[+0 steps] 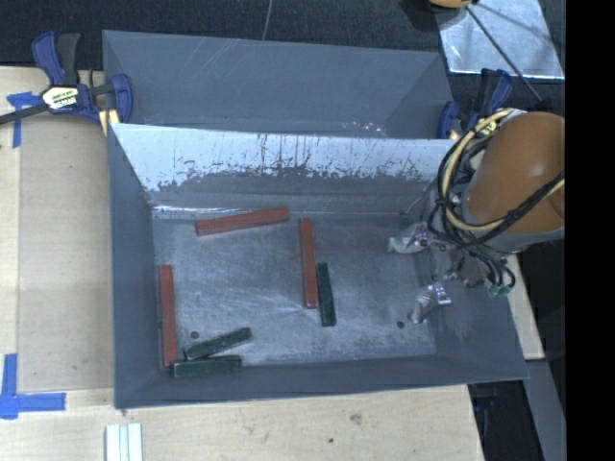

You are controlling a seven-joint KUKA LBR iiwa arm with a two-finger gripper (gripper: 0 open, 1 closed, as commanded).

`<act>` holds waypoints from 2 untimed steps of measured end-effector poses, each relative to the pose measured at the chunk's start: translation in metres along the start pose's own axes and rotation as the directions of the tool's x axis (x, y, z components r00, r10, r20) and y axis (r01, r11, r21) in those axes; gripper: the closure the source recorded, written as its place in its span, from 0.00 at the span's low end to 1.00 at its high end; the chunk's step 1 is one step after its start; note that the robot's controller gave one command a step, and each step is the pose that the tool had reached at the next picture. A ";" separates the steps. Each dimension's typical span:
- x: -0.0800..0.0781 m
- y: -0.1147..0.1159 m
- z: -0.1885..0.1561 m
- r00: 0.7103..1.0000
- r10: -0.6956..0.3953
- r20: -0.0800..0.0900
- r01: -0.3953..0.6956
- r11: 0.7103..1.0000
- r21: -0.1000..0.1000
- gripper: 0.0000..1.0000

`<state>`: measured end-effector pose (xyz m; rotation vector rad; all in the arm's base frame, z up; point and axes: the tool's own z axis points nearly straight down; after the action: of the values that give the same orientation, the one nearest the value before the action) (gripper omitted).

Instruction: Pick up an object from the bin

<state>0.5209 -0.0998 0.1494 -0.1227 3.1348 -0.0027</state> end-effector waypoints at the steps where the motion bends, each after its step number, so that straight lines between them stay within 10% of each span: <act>1: -0.003 0.016 0.041 1.000 0.011 0.008 -0.011 1.000 0.000 0.00; 2: -0.005 0.067 0.044 0.999 -0.031 -0.009 0.031 1.000 -0.001 0.00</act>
Offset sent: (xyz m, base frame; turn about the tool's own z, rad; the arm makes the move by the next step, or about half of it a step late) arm 0.0057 0.1173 -0.0128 -0.1094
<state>0.5211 -0.0327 0.1053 -0.1721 3.1414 -0.0013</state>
